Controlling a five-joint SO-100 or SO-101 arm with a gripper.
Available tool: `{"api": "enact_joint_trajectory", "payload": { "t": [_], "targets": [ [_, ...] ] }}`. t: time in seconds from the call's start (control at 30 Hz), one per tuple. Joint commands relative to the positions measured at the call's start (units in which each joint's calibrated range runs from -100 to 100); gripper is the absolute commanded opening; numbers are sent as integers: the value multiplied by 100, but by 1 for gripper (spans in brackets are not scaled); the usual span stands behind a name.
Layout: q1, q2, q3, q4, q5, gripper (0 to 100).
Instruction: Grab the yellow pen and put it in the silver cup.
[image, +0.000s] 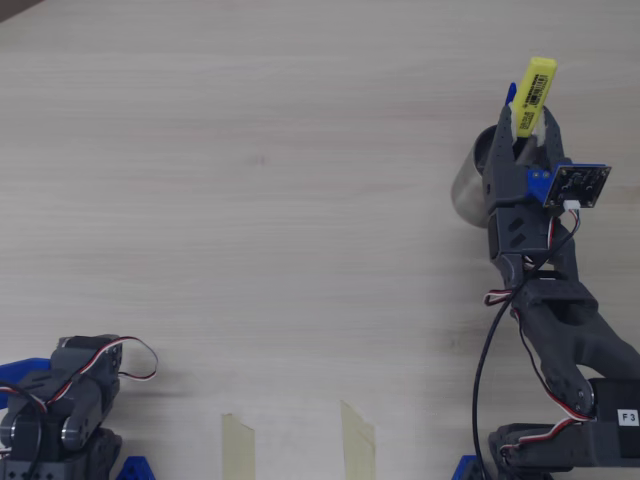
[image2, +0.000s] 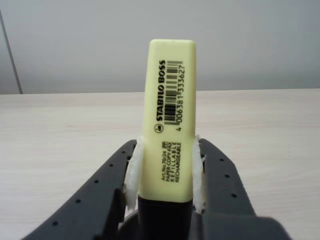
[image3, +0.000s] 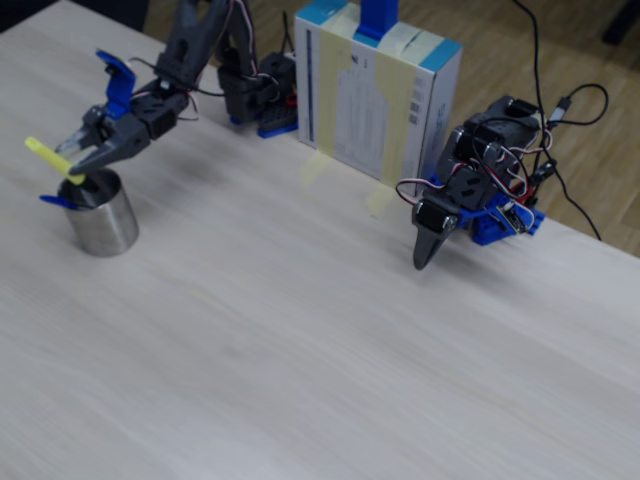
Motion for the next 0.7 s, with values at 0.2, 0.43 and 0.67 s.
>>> {"api": "enact_joint_trajectory", "payload": {
  "t": [0.2,0.43,0.67],
  "targets": [
    [73,-17,155,-13,50,4],
    [145,-17,535,-13,50,4],
    [145,-17,707,-13,50,4]
  ]
}}
